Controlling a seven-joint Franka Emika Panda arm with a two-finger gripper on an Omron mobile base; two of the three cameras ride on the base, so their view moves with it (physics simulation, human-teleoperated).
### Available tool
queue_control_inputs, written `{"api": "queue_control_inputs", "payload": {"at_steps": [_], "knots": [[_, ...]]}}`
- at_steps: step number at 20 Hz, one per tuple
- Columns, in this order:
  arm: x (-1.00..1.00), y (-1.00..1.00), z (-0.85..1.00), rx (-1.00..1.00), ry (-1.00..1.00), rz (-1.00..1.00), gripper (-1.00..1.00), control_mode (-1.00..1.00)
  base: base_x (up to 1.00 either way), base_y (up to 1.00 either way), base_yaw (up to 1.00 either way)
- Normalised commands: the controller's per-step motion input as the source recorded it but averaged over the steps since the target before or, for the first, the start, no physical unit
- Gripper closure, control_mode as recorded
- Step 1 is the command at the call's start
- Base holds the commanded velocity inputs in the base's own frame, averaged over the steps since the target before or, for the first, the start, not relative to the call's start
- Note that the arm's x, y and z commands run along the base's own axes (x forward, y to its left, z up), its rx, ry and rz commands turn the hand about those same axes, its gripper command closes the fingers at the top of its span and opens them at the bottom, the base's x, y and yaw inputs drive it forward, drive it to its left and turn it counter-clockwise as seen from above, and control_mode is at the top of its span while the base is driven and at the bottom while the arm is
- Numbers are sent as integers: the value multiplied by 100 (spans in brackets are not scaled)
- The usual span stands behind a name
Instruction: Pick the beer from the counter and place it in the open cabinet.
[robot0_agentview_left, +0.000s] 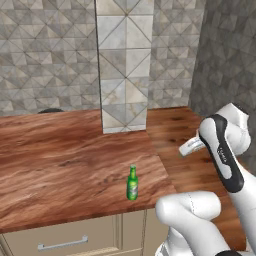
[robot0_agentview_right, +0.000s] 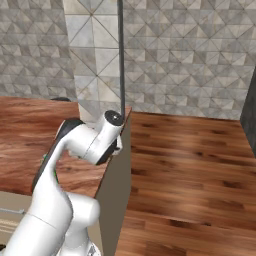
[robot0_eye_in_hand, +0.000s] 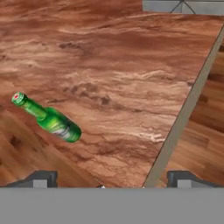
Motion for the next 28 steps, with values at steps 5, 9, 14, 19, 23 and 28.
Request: {"api": "queue_control_inputs", "payload": {"at_steps": [5, 9, 14, 19, 23, 28], "knots": [[-10, -23, -27, 25, -25, 24, -100, -100, 0, 0, 0], [-9, -4, -20, 27, -31, 23, -100, -100, 0, 0, 0], [-1, 0, -14, 26, -30, 19, -100, -100, 0, 0, 0], [0, 0, -19, 21, -28, 18, -100, -100, 0, 0, 0], [0, -3, -17, 13, -17, 13, -100, -100, 0, 0, 0], [0, 2, -1, 0, 0, 0, -100, -100, 0, 0, 0]]}}
